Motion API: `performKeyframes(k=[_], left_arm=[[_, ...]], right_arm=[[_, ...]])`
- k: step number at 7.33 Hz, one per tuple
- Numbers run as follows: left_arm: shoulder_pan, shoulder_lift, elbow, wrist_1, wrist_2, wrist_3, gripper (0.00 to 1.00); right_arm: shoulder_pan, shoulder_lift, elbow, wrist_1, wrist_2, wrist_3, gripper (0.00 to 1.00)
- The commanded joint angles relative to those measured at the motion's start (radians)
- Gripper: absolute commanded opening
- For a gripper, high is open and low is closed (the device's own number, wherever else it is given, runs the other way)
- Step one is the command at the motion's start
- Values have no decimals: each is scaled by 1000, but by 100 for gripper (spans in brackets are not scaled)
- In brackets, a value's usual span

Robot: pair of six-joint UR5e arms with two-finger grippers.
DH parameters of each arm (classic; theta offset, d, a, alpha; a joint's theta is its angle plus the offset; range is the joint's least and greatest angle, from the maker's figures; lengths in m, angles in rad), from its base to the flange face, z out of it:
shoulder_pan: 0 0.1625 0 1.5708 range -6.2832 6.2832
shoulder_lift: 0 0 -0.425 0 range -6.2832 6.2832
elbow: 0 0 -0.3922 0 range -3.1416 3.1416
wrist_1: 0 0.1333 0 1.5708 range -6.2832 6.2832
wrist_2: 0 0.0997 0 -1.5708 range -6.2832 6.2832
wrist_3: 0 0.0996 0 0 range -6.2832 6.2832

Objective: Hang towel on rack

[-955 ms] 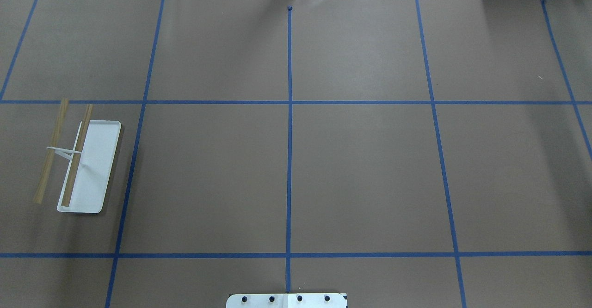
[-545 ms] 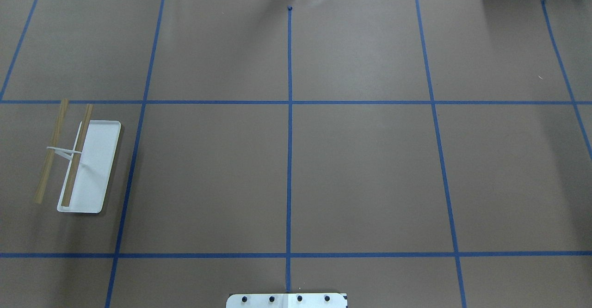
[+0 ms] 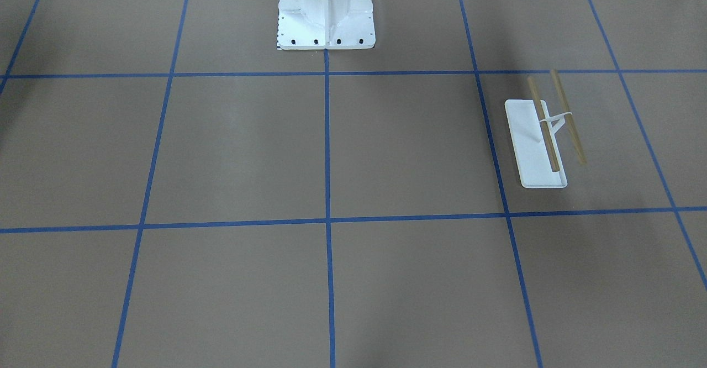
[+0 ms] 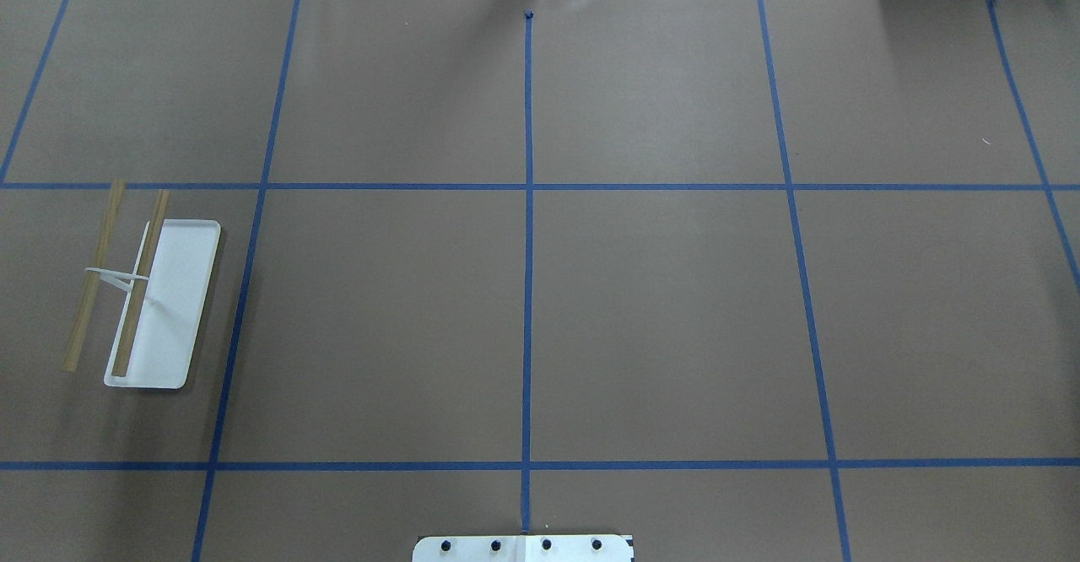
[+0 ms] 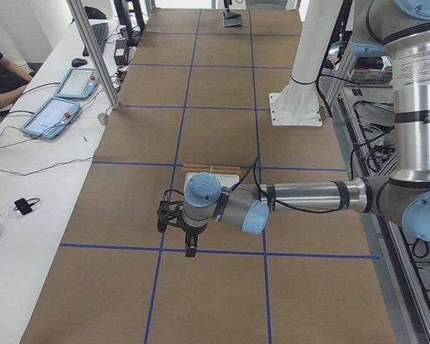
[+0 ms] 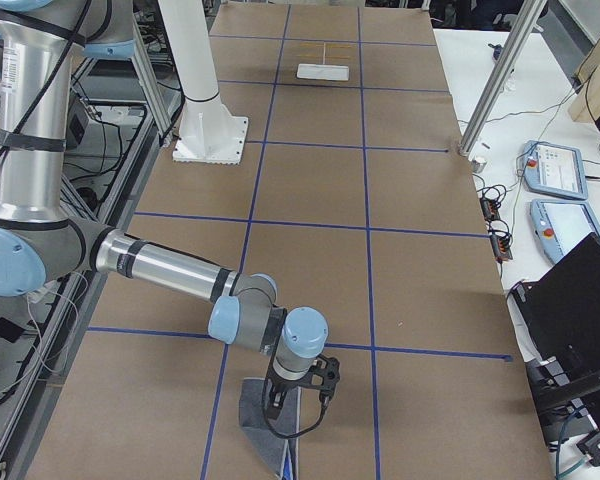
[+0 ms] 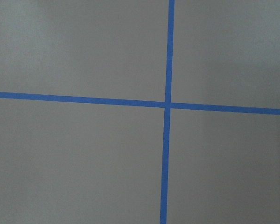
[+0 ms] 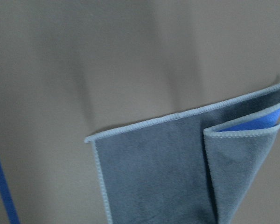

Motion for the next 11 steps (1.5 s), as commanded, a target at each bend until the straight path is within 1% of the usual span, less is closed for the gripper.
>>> performKeyframes(k=[1, 2, 3, 6, 7, 8, 9, 10, 11], left_arm=[[0, -2, -4, -11, 0, 0, 99], [0, 0, -4, -25, -1, 0, 98], [0, -2, -4, -25, 0, 0, 98], [0, -2, -7, -25, -1, 0, 99], [0, -2, -8, -26, -1, 1, 99], [0, 0, -16, -25, 0, 1, 98], [0, 0, -16, -26, -1, 3, 98], [0, 0, -16, -28, -1, 3, 98], [0, -2, -18, -28, -1, 3, 98]], right_arm=[[0, -28, -155, 221, -51, 9, 100], [0, -31, -223, 307, -43, 12, 100], [-2, -32, -239, 322, -38, 12, 100], [-2, -31, -244, 320, -35, 9, 100], [-2, -31, -245, 320, -33, 7, 81], [-2, -31, -256, 320, -18, 9, 39], [-2, -29, -261, 322, -19, 7, 3], [-2, -29, -261, 322, -19, 7, 0], [-2, -26, -259, 322, -18, 15, 0]])
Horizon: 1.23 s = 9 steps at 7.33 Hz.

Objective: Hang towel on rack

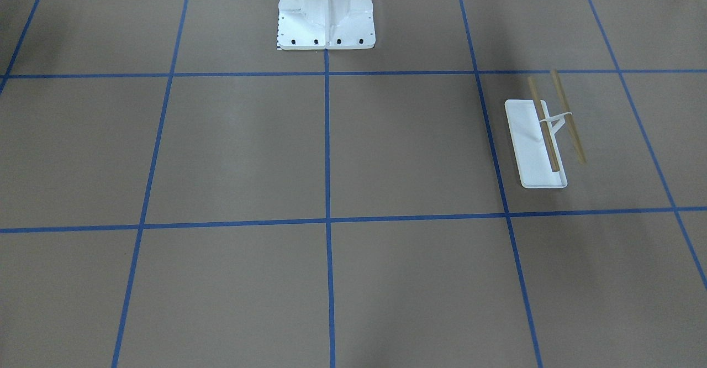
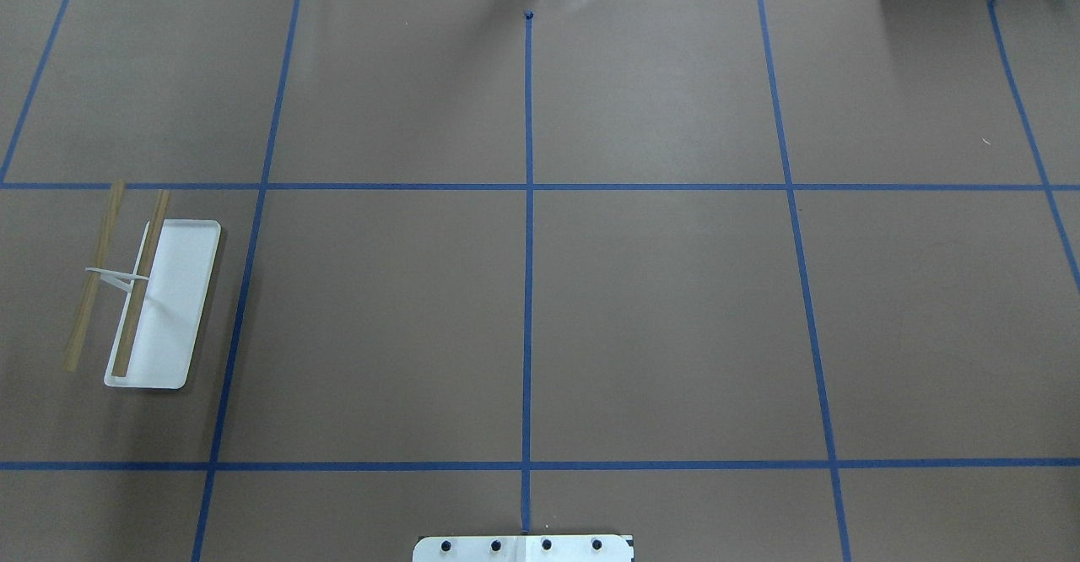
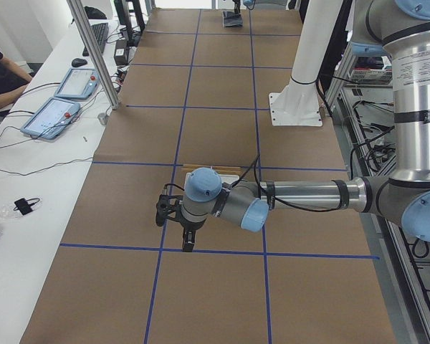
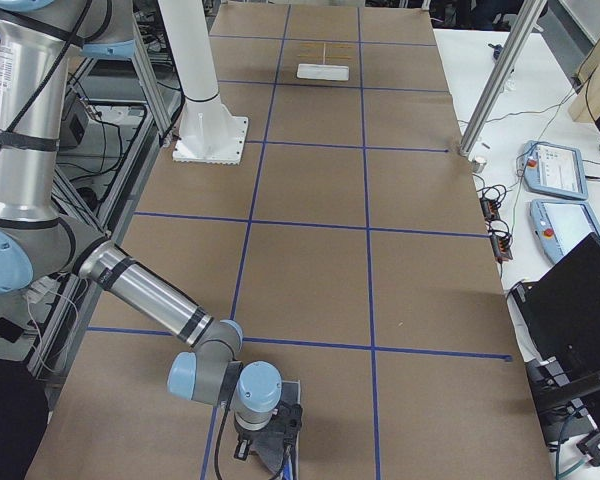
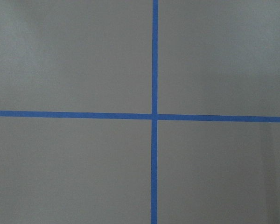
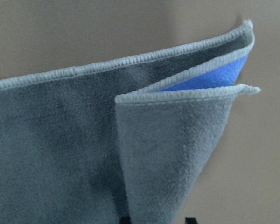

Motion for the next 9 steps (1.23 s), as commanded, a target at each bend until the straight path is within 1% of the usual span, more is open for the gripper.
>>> performKeyframes(k=[1, 2, 4, 5, 6, 7, 8, 9], left_arm=[[0, -1, -3, -1, 0, 0, 98], [0, -1, -6, 1, 0, 0, 98], [0, -1, -6, 1, 1, -1, 98], [0, -3, -6, 1, 1, -1, 98], [0, -10, -8, 4, 1, 0, 98], [0, -44, -5, 10, 1, 0, 98], [3, -71, 1, 13, 3, 8, 98], [18, -81, 1, 13, 0, 6, 98]], right_arm=[[0, 6, 26, 9, 8, -6, 0], [0, 15, 72, 9, 14, -12, 0], [2, 56, 104, 0, 16, -14, 0], [2, 68, 151, -3, 25, -16, 0], [-5, 68, 251, -54, 70, -17, 0], [-15, 88, 361, -134, 89, -17, 0], [-37, 148, 446, -244, 88, -17, 0], [-60, 215, 500, -327, 89, -17, 0]])
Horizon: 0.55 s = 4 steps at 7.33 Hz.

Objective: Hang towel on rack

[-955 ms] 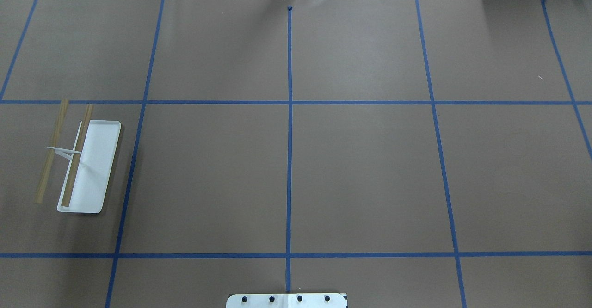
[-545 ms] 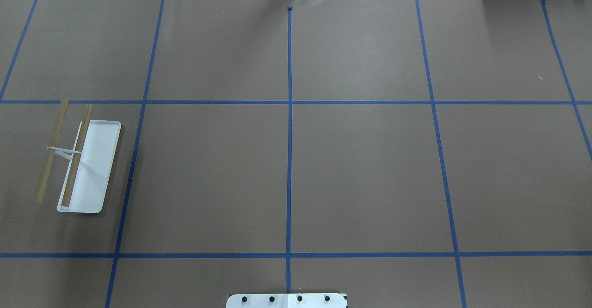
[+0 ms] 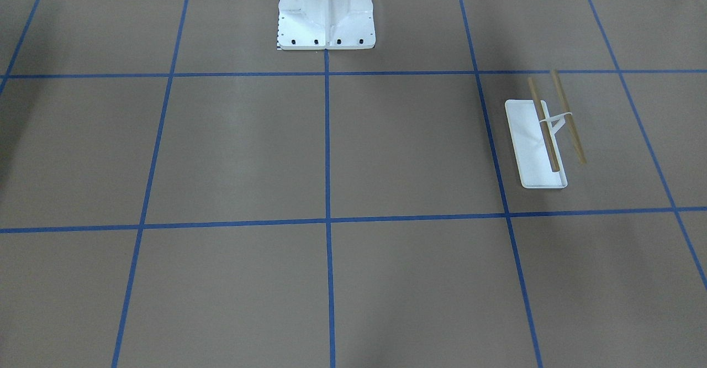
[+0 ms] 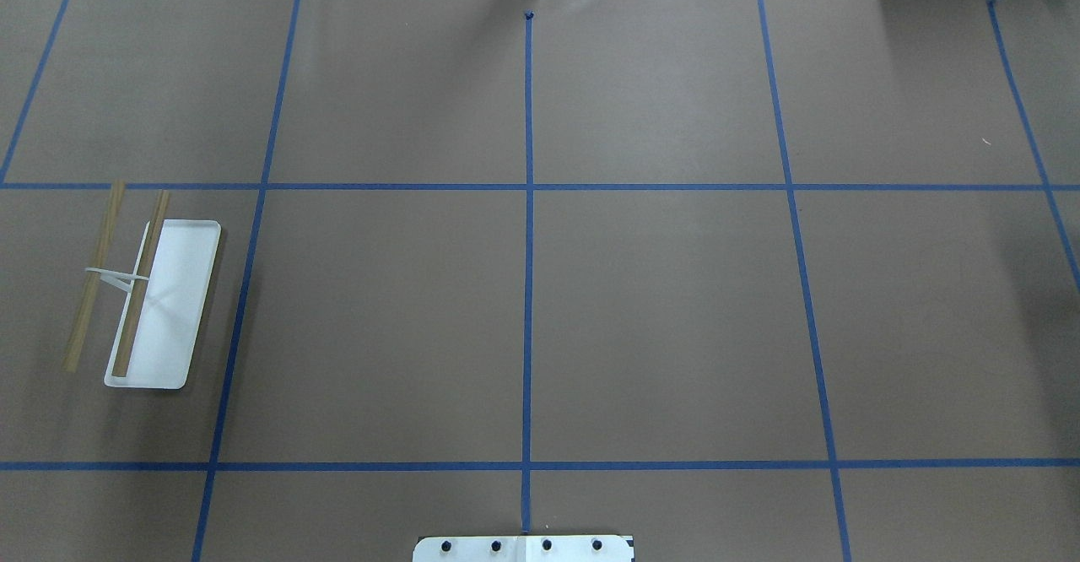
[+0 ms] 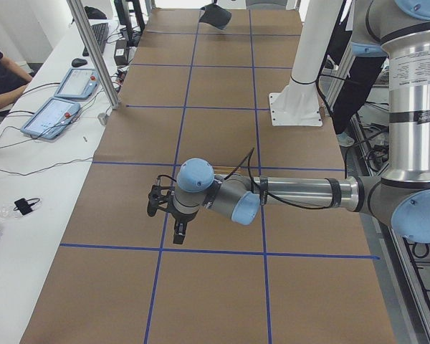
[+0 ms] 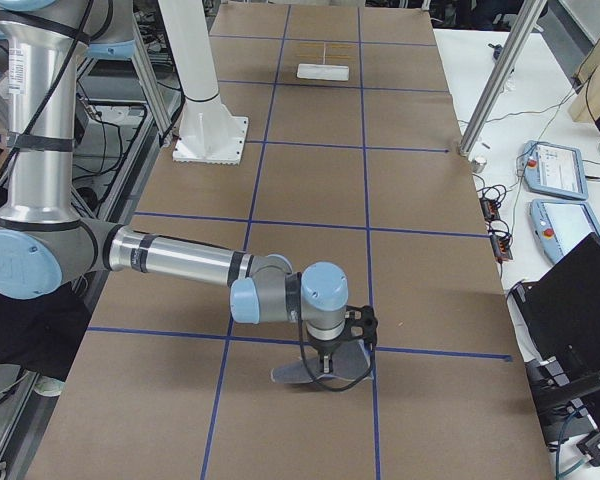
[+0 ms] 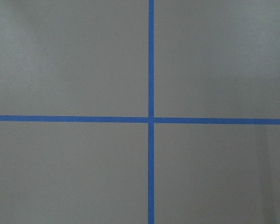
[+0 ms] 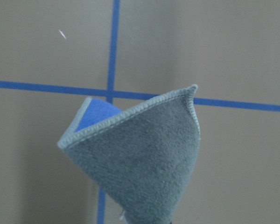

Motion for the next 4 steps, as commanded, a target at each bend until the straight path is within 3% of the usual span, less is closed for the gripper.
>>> performKeyframes(k=[1, 4], left_arm=[[22, -34, 7, -3, 0, -3, 98], [97, -128, 59, -7, 1, -11, 98]], right_arm=[[-72, 132, 122, -148, 11, 1, 0], [-228, 208, 251, -155, 23, 23, 0]])
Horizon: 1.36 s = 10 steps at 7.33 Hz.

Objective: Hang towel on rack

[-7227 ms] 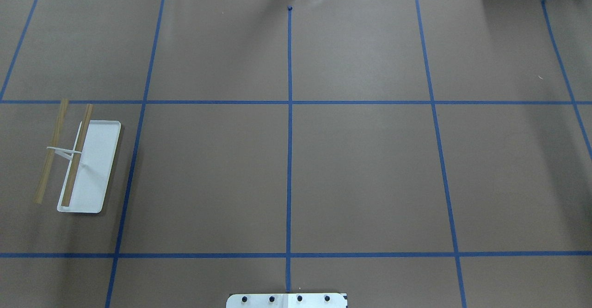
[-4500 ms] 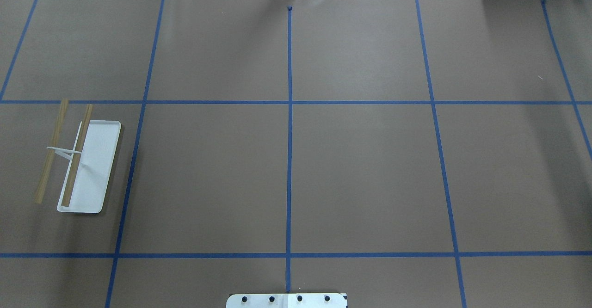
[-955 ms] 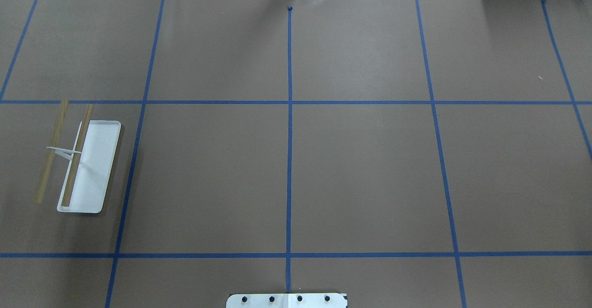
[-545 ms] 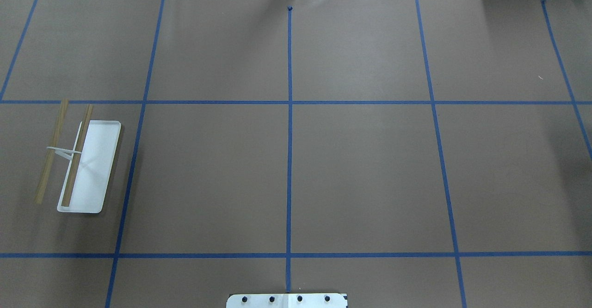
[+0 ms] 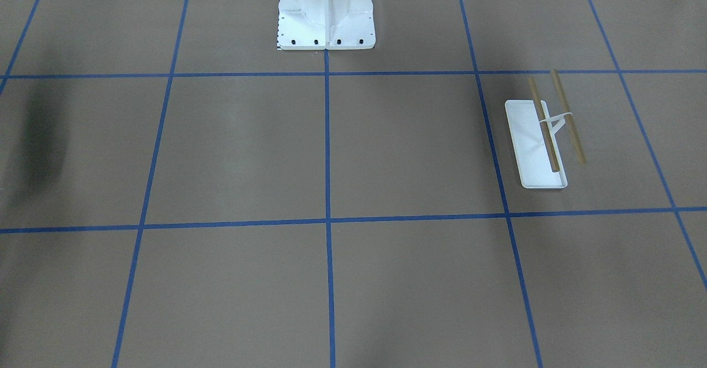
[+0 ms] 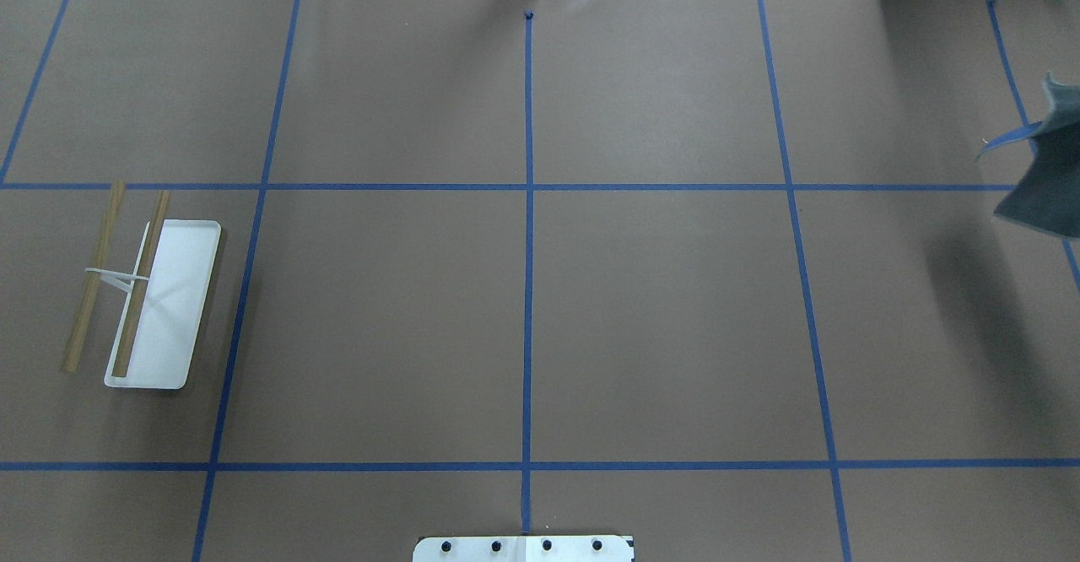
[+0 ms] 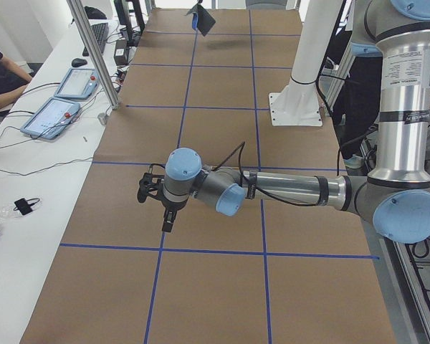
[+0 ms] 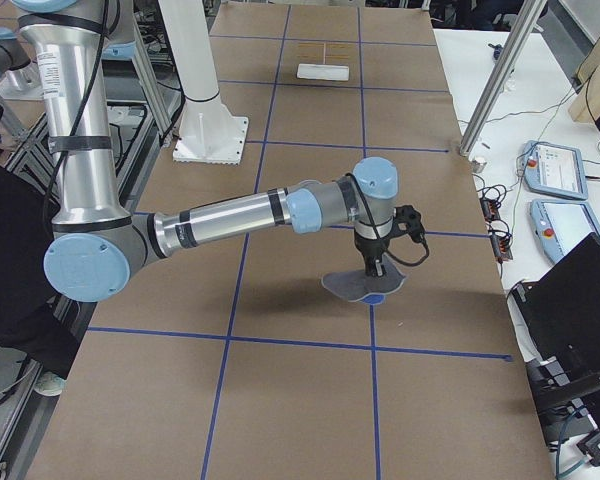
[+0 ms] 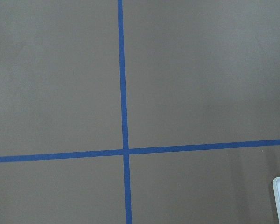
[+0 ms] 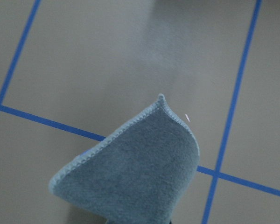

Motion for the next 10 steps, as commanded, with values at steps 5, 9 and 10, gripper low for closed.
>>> performKeyframes(k=[5, 9, 10], left_arm=[[236, -342, 52, 58, -108, -634, 98], [463, -602, 44, 36, -84, -1255, 98], [511, -640, 44, 21, -35, -1355, 98]], right_arm=[[-322, 167, 270, -2, -43, 515, 0], [-441, 319, 302, 13, -152, 868, 0], [-496, 339, 329, 13, -231, 968, 0]])
